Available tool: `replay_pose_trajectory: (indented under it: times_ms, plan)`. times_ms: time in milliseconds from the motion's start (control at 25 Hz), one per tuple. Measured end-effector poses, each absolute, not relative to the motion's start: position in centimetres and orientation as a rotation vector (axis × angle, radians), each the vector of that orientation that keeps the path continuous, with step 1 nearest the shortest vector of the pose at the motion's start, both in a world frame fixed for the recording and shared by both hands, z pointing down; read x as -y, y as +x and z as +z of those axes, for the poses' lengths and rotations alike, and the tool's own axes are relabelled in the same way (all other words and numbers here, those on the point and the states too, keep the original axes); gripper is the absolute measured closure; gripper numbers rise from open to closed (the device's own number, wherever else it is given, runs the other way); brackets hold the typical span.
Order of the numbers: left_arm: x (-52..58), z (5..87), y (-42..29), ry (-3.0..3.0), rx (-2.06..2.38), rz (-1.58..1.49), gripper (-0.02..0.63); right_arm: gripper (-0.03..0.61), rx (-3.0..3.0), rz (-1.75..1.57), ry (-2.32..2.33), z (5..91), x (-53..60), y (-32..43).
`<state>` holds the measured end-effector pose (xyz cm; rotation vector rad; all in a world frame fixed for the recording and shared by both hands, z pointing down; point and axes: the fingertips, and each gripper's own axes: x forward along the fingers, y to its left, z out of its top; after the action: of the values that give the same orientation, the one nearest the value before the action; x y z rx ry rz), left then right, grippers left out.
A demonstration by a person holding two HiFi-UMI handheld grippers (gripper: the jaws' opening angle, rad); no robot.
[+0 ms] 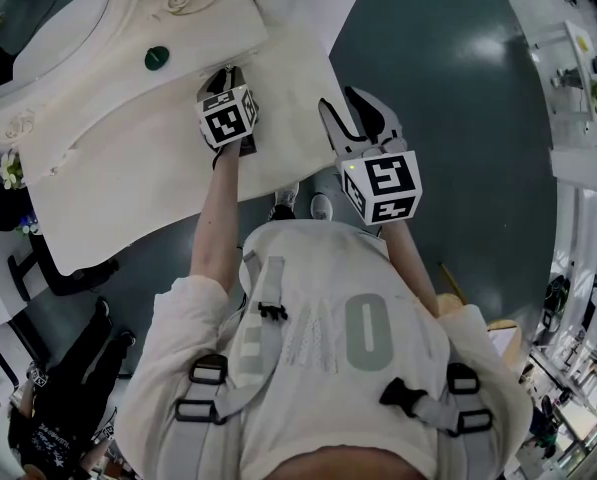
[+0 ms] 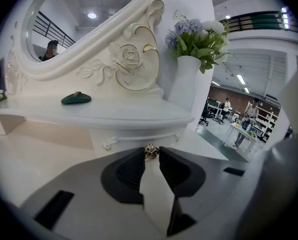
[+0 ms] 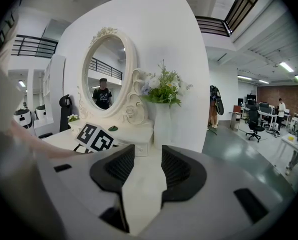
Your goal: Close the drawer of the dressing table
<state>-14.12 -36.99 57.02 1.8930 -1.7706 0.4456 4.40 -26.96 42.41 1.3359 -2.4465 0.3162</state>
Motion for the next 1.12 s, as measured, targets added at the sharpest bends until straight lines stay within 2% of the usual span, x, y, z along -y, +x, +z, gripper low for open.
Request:
replay_pose_trajectory:
  times_ms: [1120]
  plan:
    - [38.0,57.1,-14.3,1.903,1.753,0.455,0.514,0.408,2.45,0.305,1.335,42.2,26.1,4.2]
